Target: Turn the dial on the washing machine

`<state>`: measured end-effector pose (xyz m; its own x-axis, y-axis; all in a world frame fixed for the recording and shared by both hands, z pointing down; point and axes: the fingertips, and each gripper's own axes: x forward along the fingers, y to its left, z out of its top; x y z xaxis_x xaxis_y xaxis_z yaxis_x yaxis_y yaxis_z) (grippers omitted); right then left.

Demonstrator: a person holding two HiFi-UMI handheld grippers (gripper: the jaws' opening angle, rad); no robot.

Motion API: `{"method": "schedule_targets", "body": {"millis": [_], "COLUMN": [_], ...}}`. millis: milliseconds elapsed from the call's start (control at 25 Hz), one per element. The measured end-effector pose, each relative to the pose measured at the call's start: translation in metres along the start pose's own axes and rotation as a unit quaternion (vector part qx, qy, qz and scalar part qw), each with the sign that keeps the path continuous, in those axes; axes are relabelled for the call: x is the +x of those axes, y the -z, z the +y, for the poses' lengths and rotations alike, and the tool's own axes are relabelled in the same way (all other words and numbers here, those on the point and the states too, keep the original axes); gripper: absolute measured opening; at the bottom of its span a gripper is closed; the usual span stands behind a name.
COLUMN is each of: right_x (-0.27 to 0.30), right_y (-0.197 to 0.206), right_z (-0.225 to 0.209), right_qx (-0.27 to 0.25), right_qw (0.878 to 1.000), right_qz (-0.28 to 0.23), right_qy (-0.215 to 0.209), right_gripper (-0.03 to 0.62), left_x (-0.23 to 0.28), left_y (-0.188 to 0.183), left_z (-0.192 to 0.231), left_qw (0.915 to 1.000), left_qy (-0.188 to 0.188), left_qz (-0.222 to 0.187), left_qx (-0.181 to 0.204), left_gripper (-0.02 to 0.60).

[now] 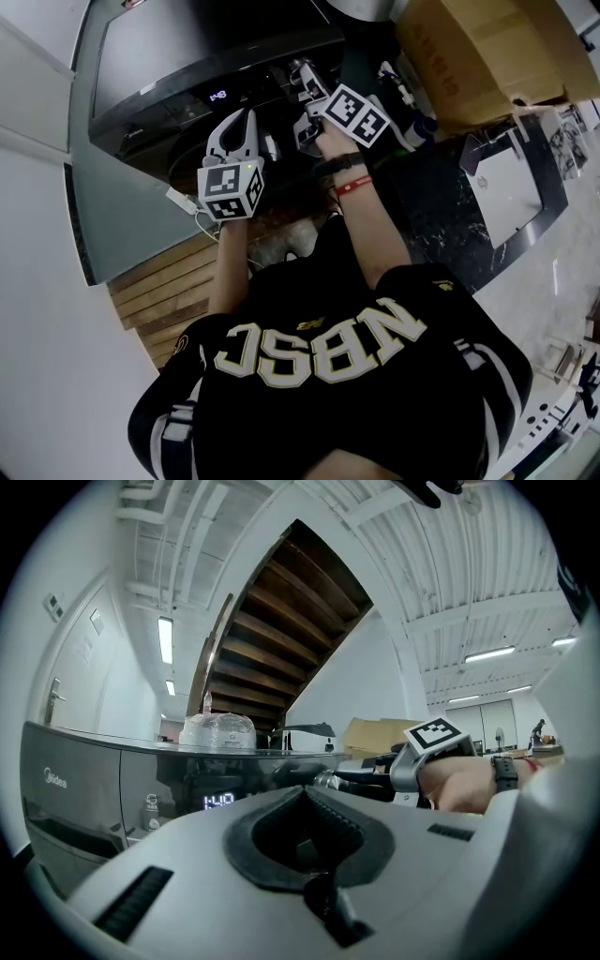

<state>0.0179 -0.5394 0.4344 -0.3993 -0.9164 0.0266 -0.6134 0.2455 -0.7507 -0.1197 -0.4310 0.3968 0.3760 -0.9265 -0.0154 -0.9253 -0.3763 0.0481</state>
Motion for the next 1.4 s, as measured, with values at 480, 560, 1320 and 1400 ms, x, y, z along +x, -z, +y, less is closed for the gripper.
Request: {"method": "schedule_targets", "body": {"millis": [480,560,1320,1400], "right_x": [0.0,0.0,0.0,0.0], "right_y": [0.005,0.007,0.009,0.011], "right_z": [-0.015,-0.021,-0.023,-0.024], "right_qx": [0.195,0.256,0.297,0.318], "right_qw": [0.98,0.966,0.954,0.947], "right_qz": [-0.023,-0.029,-0.019,-0.021], "right_qy": [-0.013,-0.016,-0.032,-0.03], "right_gripper": [0.222,0.222,0.222,0.222], "left_x": [0.0,0.0,0.003,0.002], "left_y": [0.005,0.006,0.014,0.014], "left_z": [-0.008,-0.009,-0.013,-0.011], "left_qw": [1.0,1.0,0.9999,0.9999], "left_qy": [0.004,0.004,0.0,-0.002], "left_qz": [0.004,0.005,0.014,0.015], "left_qx": [0.0,0.0,-0.003,-0.003], "left_gripper": [0.014,0.014,0.014,0.014]}}
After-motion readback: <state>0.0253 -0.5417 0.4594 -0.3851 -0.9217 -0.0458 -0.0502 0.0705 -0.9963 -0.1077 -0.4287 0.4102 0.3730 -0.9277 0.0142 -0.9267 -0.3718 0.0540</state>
